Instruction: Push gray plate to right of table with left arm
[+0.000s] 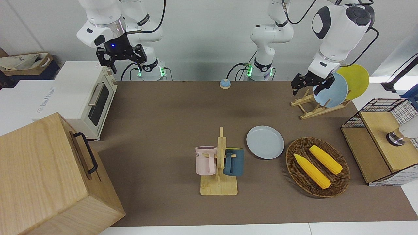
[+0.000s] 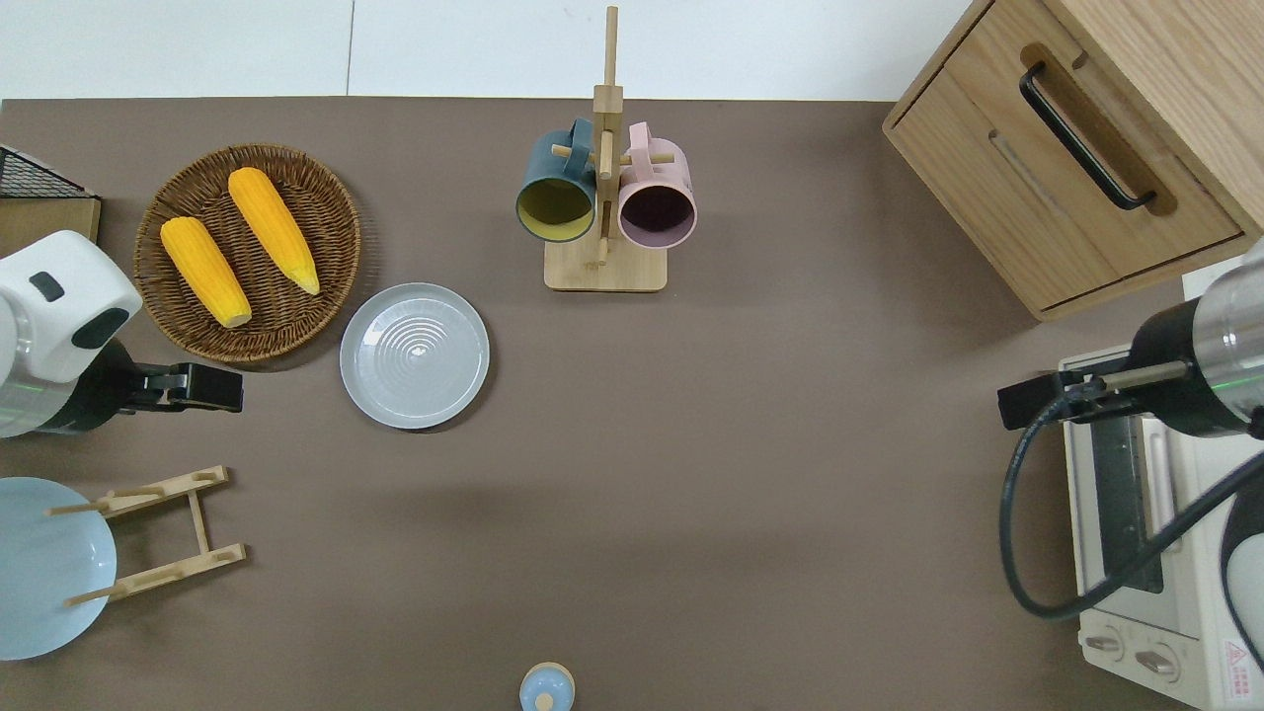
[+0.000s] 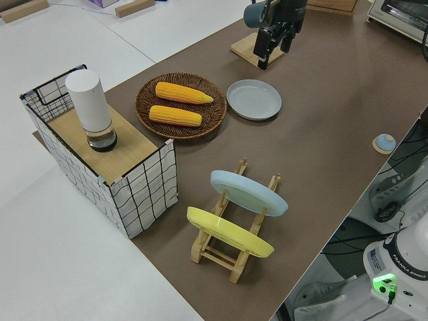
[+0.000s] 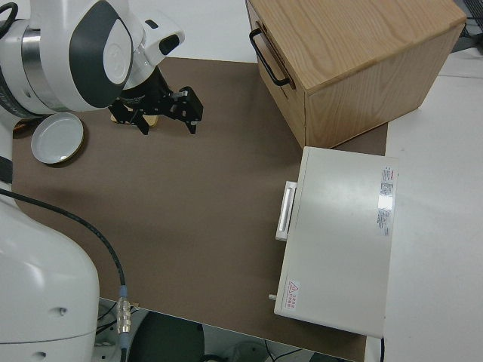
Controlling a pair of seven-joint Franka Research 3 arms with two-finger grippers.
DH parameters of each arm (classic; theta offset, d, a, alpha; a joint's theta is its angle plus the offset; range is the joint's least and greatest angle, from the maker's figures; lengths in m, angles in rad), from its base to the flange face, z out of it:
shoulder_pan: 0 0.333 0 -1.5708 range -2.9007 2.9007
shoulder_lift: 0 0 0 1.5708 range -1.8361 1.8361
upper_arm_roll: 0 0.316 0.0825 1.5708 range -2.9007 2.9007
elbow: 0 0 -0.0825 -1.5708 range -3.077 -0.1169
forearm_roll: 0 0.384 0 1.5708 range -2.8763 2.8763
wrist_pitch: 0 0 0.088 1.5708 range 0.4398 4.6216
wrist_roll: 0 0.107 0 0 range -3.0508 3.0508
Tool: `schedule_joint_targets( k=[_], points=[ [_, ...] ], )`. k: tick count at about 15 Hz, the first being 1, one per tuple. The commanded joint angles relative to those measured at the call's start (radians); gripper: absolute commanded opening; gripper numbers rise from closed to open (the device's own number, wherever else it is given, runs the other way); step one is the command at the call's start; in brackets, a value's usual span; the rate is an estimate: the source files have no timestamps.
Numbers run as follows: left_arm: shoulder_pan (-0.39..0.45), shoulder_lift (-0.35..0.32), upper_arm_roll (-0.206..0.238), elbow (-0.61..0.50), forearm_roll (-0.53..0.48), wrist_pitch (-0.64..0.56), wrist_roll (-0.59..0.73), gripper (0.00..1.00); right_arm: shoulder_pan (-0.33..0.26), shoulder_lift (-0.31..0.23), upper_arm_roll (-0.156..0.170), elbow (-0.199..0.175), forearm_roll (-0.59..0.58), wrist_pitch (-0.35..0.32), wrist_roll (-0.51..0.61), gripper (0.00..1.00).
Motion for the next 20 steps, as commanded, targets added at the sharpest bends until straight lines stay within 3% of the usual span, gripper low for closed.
schedule_joint_targets(
  k=[1, 18, 20],
  points=[
    [0.0, -0.027, 0.013, -0.04, -0.029, 0.007, 0.017, 1.0, -0.02, -0.003, 0.013, 0.008, 0.01, -0.014, 0.001, 0.983],
    [0.008, -0.024, 0.014, -0.047, -0.026, -0.034, -0.014, 1.0, -0.02, -0.003, 0.015, 0.008, 0.01, -0.014, 0.001, 0.983],
    [0.011, -0.024, 0.032, -0.047, -0.024, -0.046, -0.044, 1.0, -0.02, -0.003, 0.015, 0.008, 0.01, -0.014, 0.001, 0.983]
  ],
)
